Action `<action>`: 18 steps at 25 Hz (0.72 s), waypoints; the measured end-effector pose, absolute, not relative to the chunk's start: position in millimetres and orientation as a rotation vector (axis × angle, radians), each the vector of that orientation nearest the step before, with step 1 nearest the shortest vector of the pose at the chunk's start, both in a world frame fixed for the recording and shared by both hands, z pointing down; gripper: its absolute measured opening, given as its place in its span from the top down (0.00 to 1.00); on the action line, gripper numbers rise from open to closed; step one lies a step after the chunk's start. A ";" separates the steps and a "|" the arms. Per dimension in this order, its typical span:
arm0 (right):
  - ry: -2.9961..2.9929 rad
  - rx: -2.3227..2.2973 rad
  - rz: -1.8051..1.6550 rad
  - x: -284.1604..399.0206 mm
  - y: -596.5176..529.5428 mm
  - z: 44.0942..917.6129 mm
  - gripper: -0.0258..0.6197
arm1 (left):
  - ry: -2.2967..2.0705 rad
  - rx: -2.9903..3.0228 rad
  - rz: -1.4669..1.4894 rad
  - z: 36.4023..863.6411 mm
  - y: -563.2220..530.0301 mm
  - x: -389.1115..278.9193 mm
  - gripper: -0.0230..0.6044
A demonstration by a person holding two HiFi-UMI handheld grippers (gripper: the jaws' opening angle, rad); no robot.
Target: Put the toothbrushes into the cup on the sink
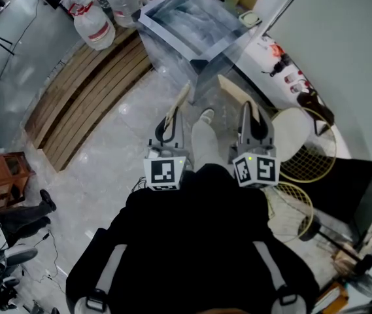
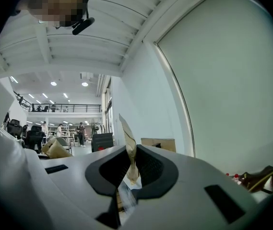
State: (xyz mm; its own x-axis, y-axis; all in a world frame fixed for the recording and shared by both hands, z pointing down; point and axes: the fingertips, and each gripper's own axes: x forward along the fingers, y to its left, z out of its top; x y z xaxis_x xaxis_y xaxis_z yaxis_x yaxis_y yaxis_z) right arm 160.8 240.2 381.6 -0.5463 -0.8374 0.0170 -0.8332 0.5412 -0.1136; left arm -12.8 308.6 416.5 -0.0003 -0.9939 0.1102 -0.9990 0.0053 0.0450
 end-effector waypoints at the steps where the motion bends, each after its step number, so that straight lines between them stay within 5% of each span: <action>1: 2.721 -1.473 -0.165 159.2 235.8 382.0 0.91 | -2.151 2.145 0.070 416.3 304.4 -13.9 0.95; 18: 2.681 -1.482 -0.169 134.2 113.9 395.7 0.91 | -2.164 2.211 0.083 420.2 172.6 -41.1 0.95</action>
State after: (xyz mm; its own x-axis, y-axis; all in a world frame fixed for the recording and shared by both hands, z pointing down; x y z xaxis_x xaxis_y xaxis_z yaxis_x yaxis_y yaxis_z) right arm 134.2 113.9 395.7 -0.5313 -0.8471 -0.0115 -0.8390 0.5280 -0.1316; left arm -41.1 172.6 420.2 0.0216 -0.9972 0.0710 -0.9997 -0.0220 -0.0044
